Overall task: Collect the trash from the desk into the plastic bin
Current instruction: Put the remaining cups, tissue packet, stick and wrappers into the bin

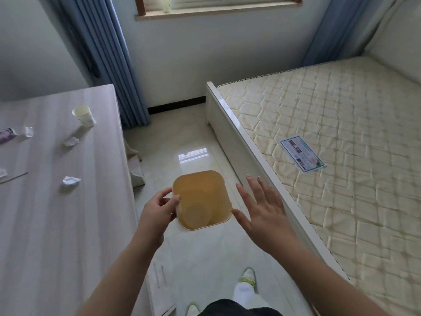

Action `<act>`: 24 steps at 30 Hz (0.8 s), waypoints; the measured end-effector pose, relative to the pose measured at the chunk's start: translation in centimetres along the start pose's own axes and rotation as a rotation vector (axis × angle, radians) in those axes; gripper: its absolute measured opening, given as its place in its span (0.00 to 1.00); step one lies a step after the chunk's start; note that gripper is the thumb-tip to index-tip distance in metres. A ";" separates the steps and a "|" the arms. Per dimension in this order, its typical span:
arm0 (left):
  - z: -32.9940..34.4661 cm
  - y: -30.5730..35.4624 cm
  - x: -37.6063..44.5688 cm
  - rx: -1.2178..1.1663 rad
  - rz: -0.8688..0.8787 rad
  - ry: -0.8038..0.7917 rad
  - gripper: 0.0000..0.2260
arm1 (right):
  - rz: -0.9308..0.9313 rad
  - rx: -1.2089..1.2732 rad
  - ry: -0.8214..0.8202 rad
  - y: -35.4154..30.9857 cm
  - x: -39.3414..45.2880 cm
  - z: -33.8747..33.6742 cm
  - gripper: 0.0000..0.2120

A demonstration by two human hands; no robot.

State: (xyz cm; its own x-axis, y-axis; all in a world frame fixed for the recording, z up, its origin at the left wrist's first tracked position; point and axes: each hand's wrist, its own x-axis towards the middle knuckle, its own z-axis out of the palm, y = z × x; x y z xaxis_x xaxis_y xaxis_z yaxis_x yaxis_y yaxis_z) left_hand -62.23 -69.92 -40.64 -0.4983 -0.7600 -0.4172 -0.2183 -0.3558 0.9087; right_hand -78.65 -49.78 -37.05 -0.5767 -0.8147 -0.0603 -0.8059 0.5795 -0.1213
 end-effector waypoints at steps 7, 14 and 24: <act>6.5 1.9 3.0 -0.028 0.010 0.142 0.14 | -0.098 -0.008 -0.040 6.5 7.1 0.6 0.34; 11.7 4.5 4.2 0.028 0.053 0.217 0.16 | -0.203 0.043 -0.062 11.1 13.2 0.1 0.35; 10.6 6.0 5.5 0.020 0.032 0.405 0.15 | -0.327 0.129 -0.100 9.8 18.7 1.0 0.36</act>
State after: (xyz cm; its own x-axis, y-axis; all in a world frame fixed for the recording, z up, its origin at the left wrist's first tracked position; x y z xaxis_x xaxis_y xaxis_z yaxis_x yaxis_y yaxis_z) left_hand -75.15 -70.52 -37.33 -0.1349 -0.9249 -0.3554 -0.2261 -0.3205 0.9199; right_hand -97.18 -59.38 -40.33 -0.2699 -0.9583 -0.0936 -0.9185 0.2854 -0.2738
